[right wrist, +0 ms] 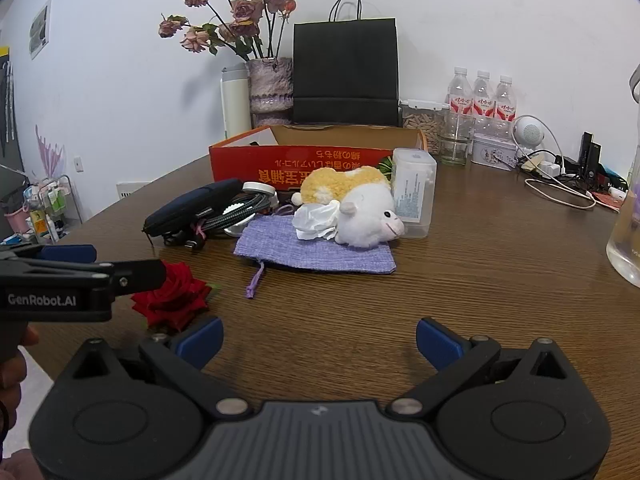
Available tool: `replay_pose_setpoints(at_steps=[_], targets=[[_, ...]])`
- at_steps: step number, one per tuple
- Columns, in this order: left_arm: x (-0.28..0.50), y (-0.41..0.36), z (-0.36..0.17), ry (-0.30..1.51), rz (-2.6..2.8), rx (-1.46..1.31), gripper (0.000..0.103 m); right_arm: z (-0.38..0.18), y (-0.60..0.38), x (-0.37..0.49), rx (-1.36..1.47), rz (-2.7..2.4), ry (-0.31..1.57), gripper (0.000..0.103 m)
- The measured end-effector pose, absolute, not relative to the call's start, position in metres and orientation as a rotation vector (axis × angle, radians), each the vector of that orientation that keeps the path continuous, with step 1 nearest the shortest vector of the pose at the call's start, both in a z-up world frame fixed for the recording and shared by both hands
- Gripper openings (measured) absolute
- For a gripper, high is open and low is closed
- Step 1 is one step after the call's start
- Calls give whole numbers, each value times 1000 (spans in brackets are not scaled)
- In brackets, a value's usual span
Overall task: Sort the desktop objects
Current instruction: 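Move the left gripper to the red rose and close on it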
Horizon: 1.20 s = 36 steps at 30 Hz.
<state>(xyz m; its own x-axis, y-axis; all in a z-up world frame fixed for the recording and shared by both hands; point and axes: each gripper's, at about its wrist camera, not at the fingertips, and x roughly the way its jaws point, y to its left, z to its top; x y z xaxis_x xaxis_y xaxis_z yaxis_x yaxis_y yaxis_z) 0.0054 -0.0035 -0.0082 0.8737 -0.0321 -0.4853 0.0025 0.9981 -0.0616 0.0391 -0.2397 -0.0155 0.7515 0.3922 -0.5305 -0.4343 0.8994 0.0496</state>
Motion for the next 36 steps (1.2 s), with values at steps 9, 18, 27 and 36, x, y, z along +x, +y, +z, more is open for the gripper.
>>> replay_pose_setpoints(at_steps=[9,18,27,36], targets=[[6,-5,-9,514,-22,-56,103,-15,-241,39,-79,451,563,103],[7,-5,-10,520,-23,-57,103,-16,-242,40,-78,450,565,103],[10,-6,-12,536,-28,-54,103,-18,-244,40,-75,451,570,103],[22,-10,-20,570,-56,-40,103,-25,-243,48,-76,444,600,103]])
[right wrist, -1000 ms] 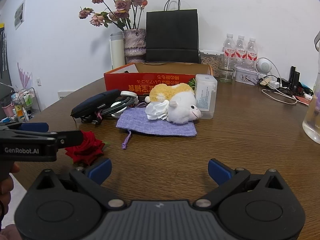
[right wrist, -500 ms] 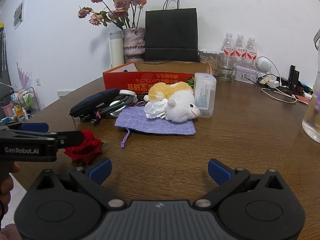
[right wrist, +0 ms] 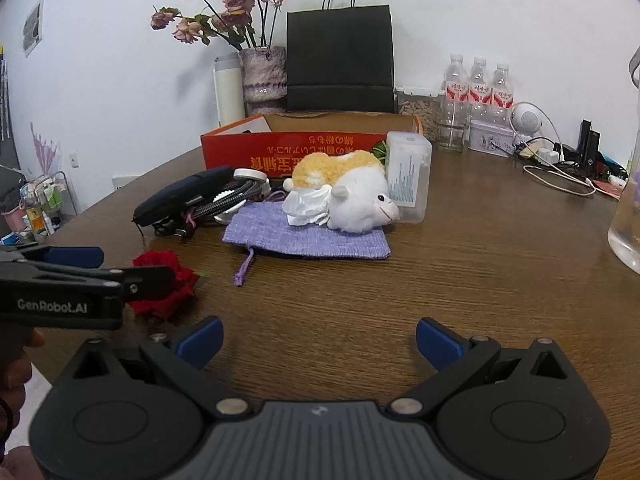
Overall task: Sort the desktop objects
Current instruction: 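Move the left gripper to the red rose and close on it, then lift the red rose with the left gripper while the right gripper grasps the plush toy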
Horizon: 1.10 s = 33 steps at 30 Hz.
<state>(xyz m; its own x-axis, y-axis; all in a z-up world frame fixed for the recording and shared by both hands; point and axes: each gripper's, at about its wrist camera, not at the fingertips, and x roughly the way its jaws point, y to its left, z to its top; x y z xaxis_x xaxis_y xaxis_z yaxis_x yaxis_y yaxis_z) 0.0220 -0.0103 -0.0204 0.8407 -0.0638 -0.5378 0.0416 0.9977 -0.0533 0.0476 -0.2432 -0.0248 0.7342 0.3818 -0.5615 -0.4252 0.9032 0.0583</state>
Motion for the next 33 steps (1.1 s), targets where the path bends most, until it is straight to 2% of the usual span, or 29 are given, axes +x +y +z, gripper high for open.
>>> replay_pose_setpoints(at_steps=[10,15,18,20,33], targets=[[34,-11,-29,591,-55,-36,102,-32,-240,60,-73,446,633,103],[38,-7,-32,611,-64,-50,74,-34,-236,65,-76,450,645,103],[39,-7,-33,608,-66,-37,52,-35,-234,67,-83,448,644,103],[39,-6,-33,606,-74,-40,43,-35,-233,68,-83,447,646,103],[48,17,-15,531,-84,-89,39,-19,-218,85,-97,438,608,103]])
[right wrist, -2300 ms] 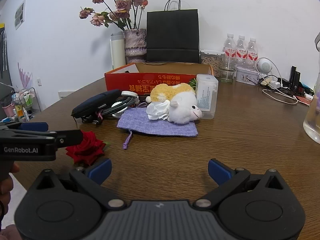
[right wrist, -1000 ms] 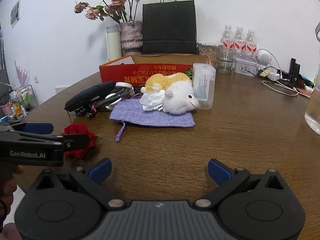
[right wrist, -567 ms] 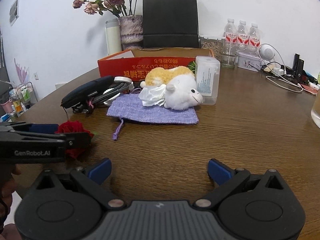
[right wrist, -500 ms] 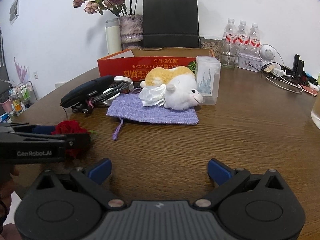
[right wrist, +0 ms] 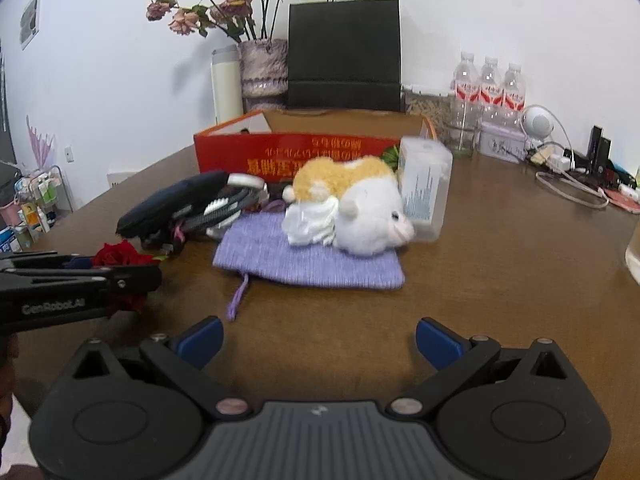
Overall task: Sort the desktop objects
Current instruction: 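Lift the red rose with the left gripper while the right gripper grasps the plush toy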
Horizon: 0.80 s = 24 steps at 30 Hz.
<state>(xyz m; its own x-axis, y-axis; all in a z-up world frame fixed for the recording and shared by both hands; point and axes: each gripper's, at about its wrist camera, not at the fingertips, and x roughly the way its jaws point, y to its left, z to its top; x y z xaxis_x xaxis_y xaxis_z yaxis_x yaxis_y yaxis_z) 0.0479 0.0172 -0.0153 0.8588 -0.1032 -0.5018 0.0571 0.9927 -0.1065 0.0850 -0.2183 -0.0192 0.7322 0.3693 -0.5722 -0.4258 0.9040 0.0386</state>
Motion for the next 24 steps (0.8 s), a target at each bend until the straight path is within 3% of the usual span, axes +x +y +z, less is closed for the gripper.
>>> replay_pose_setpoints(at_steps=[11,19,21,24], targets=[[85,45,18,451,-69,-126,39,9,-204,132,-93,411,528,100],[114,50,22,459,-85,-134,39,14,-200,180,-93,440,553,73],[119,50,23,460,-89,-132,39,13,-199,194,-90,436,572,60],[128,52,22,461,-90,-127,39,8,-202,210,-81,422,599,51]])
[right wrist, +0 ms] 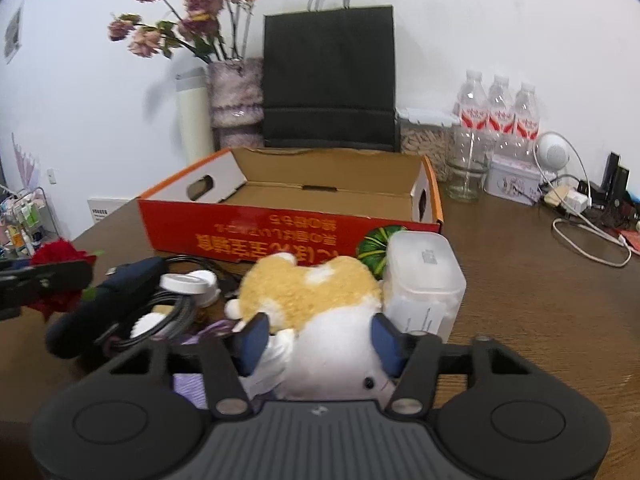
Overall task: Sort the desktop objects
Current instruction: 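Lift the red rose with the left gripper while the right gripper grasps the plush toy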
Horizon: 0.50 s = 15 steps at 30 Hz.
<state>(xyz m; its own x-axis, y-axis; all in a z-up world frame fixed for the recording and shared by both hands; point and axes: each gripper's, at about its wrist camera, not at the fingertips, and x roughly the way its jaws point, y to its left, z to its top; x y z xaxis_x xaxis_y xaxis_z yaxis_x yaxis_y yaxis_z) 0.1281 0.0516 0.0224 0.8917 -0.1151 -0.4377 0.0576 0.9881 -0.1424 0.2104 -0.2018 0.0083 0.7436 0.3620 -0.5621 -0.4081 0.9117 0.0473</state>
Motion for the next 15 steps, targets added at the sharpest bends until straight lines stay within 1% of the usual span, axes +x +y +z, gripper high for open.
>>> replay_pose_setpoints(at_steps=[2,3,13,15], targets=[[135,54,22,464,-85,-129,39,6,-204,218,-77,417,605,46],[139,56,22,467,-82,-132,39,4,-205,221,-74,413,610,46],[161,62,9,517,-77,-156,39,-11,-209,237,-44,435,650,46],[162,62,7,524,-77,-158,39,-14,-209,239,-38,442,663,48]])
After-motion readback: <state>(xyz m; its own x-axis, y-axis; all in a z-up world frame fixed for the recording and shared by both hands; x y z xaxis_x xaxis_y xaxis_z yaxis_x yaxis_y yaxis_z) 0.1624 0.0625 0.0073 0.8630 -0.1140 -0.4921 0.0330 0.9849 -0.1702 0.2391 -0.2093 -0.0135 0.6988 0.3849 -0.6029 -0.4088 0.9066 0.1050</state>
